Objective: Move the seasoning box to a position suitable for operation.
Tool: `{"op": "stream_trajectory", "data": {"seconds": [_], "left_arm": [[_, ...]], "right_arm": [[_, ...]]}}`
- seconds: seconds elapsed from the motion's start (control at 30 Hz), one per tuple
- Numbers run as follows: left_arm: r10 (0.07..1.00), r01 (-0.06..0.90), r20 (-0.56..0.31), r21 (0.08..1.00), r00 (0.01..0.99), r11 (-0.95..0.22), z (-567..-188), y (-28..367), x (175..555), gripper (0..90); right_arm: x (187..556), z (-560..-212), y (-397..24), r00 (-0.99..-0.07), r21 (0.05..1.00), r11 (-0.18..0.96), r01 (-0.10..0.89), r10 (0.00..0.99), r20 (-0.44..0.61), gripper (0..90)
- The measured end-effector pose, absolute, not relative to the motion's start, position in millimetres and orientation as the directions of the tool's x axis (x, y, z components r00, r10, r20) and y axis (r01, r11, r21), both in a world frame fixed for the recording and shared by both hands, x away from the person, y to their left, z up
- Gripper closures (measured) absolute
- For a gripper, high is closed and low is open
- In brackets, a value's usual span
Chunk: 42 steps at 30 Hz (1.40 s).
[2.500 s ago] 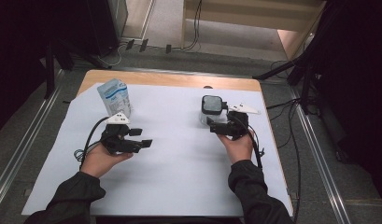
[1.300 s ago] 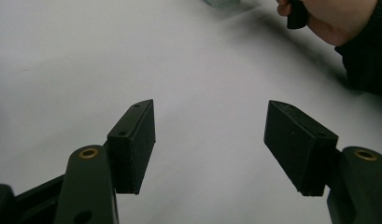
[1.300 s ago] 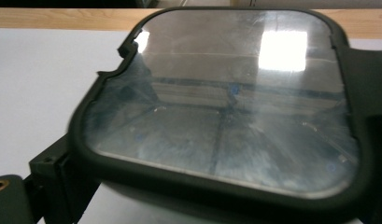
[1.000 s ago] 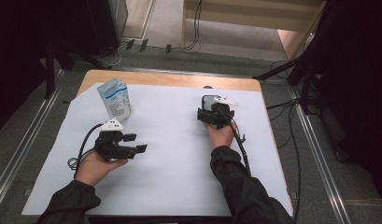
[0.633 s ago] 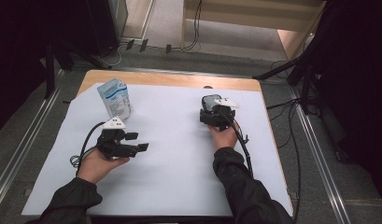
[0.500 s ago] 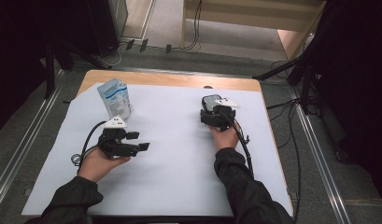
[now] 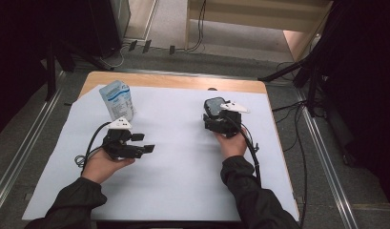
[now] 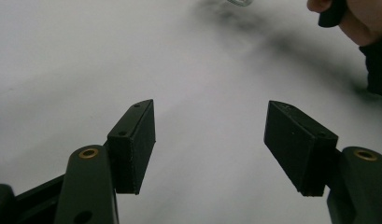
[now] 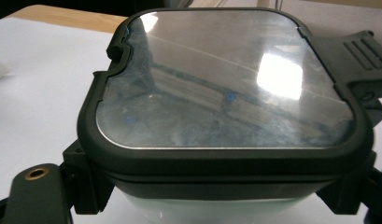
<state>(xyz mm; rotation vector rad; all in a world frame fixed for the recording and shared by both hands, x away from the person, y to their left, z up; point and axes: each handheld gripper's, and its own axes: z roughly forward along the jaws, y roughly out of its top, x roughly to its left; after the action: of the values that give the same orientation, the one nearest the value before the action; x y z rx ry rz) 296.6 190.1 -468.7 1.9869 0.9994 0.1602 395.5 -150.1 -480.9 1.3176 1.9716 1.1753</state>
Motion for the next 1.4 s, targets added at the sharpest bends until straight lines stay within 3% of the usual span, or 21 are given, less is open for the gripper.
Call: {"op": "stream_trajectory", "data": {"seconds": [0.93,1.4], "left_arm": [[0.682,0.586,-0.265,0.756,0.682,-0.293,-469.1,181.2,302.0,36.8],[0.685,0.583,-0.259,0.757,0.681,-0.293,-470.3,182.0,303.5,38.9]], "right_arm": [[314.3,-466.8,-137.6,-0.576,0.851,0.233,0.471,0.812,0.097,15.9],[306.7,-478.3,-112.2,-0.636,0.834,0.278,0.477,0.764,0.11,15.8]]}}
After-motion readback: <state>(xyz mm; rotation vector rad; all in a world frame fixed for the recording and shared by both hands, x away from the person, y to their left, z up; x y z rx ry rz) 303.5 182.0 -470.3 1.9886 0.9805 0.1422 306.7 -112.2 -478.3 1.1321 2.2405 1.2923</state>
